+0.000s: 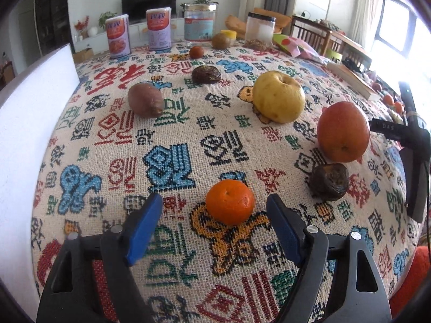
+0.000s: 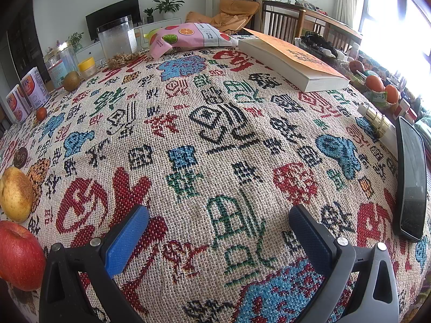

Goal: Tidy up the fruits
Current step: 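Grasp the mandarin with the left tool while the right tool grasps the red apple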

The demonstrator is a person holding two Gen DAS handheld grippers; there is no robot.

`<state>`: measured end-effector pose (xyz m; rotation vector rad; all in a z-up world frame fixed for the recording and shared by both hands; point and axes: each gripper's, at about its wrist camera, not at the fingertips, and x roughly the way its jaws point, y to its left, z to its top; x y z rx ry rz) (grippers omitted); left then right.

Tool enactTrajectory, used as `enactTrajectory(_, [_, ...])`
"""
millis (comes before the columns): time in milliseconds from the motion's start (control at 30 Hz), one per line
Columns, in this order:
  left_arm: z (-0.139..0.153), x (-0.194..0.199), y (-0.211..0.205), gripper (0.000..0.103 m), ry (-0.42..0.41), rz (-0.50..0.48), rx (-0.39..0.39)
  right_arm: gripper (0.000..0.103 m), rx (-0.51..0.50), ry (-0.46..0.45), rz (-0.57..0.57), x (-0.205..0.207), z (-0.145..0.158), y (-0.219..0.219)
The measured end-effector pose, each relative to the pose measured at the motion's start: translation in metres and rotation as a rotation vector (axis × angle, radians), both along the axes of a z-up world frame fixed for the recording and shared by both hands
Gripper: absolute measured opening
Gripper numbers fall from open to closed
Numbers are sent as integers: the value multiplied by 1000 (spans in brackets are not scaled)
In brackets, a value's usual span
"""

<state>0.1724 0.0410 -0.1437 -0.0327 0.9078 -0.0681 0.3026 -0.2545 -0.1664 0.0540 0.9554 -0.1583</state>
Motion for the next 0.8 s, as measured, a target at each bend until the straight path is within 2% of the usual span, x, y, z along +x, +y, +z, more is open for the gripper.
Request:
enactTrajectory(33, [-1,0,-3,72,-10,0,24,103,0,0,0,0,0,0])
enactTrajectory(100, [-1,-3,-5,63,-18,-18,31,103,0,0,0,0,0,0])
enactTrajectory(167, [-1,-4,-6,33,-28,-31,25,103,0,0,0,0,0,0])
enactTrajectory(400, [3,-15,1,31,-19,8,-10,103,0,0,0,0,0,0])
enactTrajectory(800, [4,-22,10,31,-4,38,-24,103,-2,0,-4,1,0,0])
